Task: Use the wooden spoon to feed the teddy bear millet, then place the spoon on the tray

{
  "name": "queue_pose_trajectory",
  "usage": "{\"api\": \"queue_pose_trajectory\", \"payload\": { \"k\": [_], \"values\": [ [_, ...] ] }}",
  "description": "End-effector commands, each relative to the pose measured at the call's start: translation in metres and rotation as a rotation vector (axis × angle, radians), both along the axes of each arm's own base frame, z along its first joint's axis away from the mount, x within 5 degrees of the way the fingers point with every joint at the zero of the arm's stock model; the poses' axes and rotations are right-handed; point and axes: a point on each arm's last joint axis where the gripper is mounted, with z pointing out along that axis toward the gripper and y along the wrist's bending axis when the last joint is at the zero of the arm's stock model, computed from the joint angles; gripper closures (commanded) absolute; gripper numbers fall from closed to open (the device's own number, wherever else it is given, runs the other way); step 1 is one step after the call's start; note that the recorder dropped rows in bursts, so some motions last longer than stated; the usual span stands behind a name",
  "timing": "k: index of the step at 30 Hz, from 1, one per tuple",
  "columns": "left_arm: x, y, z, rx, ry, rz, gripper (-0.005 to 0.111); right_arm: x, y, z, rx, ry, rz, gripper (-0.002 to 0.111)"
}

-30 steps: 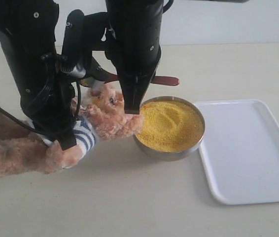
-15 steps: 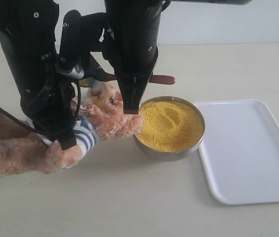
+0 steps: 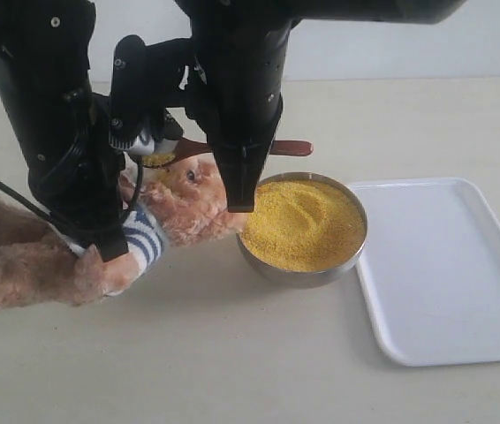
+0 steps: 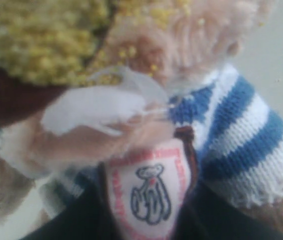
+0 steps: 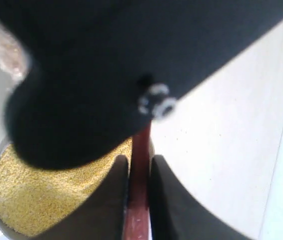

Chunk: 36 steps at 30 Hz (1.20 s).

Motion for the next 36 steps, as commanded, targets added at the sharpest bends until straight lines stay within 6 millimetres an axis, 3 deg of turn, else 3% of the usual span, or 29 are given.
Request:
{"api": "queue_pose_trajectory", "payload": {
  "k": [1,36],
  "values": [
    [0.0010,0.0042,0.0040,-0.008,-0.007,-0.006,0.103,0.0004,-0.0004,0.0016,-0.004,-0.021,0.030,0.109],
    [0.0026,0.0102,0.0040,-0.002,0.019,-0.063,0.103,0.0016,0.0035,0.0028,-0.003,-0.046,0.114,0.109]
  ]
}}
